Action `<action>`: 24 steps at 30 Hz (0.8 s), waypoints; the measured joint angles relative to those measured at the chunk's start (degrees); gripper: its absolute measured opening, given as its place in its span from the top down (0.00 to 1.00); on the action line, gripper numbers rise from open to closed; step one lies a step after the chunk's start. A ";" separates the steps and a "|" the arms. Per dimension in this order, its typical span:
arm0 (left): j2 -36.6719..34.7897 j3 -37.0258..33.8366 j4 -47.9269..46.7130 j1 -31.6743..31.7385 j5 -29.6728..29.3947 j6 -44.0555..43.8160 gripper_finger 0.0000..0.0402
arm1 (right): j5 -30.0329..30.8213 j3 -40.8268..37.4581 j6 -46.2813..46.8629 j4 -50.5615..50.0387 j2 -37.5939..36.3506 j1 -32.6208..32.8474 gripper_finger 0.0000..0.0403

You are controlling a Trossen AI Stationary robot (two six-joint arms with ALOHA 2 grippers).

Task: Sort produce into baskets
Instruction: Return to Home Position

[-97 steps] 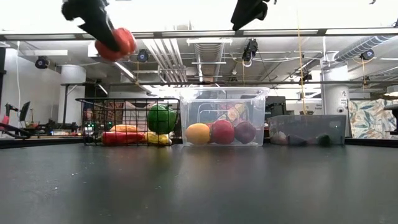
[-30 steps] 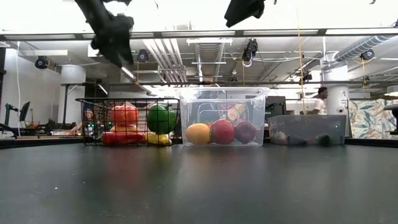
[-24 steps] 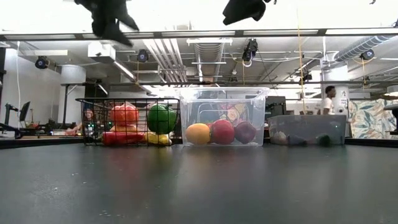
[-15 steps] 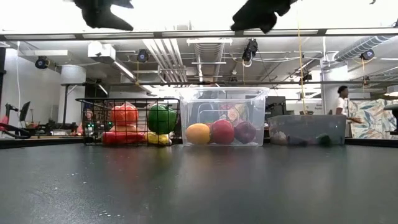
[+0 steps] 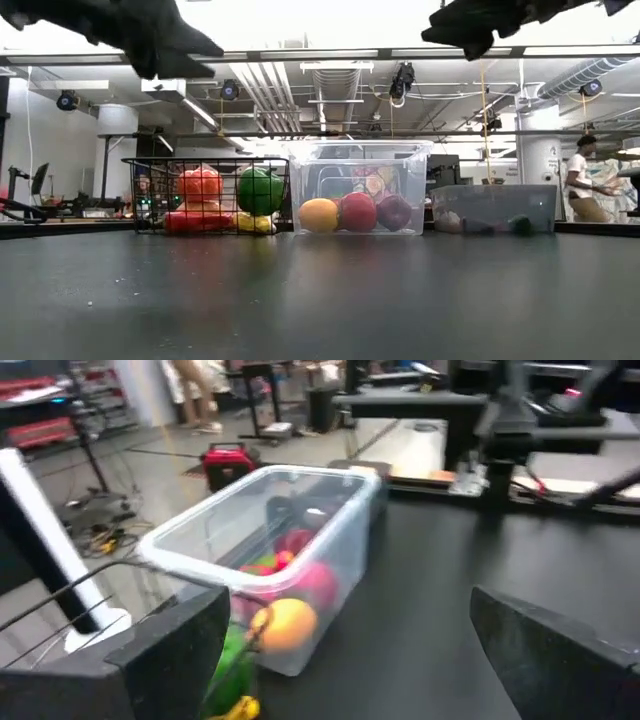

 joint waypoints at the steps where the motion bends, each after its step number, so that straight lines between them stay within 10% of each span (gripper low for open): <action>1: -0.78 -1.27 1.26 1.70 0.94 0.16 0.02 | 0.00 -1.19 0.00 0.69 -1.13 0.00 0.57; 14: -15.30 -6.65 -1.43 16.26 28.54 1.25 0.02 | 0.96 -10.31 4.18 1.93 -11.17 0.01 0.57; 24: -27.58 -9.33 -6.06 2.64 18.36 1.94 0.02 | 1.01 -13.77 2.64 1.73 -16.44 0.00 0.57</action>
